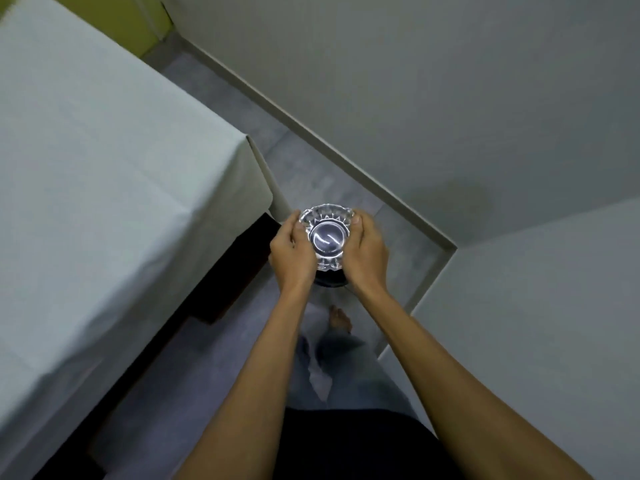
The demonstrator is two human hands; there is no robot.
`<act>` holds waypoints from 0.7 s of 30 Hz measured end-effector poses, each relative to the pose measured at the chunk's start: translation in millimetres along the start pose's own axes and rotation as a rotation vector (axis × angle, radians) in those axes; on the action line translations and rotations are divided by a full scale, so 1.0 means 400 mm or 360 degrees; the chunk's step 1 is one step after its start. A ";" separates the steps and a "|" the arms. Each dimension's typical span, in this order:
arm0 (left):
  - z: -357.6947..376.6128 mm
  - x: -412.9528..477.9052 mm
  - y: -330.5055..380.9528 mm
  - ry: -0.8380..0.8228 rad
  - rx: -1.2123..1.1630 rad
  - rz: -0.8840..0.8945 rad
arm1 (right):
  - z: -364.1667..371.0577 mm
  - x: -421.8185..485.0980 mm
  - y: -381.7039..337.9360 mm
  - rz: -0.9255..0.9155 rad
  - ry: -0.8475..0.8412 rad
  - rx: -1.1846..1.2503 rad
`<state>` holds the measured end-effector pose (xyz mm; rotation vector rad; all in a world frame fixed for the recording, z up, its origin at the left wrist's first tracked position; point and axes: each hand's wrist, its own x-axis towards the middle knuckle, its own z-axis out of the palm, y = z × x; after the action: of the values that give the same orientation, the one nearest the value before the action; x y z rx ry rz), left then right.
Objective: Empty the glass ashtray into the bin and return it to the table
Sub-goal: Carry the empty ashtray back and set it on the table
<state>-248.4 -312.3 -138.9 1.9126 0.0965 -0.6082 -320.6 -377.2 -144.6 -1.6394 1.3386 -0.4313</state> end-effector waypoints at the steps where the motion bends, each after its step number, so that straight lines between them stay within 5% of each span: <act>1: -0.026 -0.014 0.027 0.0020 -0.0046 0.0002 | -0.010 -0.021 -0.033 -0.0008 -0.0032 0.0002; 9: -0.220 -0.058 0.126 0.0337 -0.0293 0.0013 | 0.022 -0.109 -0.223 -0.0407 -0.0355 -0.0123; 21: -0.565 0.044 0.132 0.0824 -0.0514 -0.0109 | 0.335 -0.190 -0.415 -0.0902 -0.0975 -0.0387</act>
<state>-132.4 -138.5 -35.9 1.7112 0.5586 -0.1161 -151.9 -257.1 -52.9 -2.1267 0.4742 -0.0640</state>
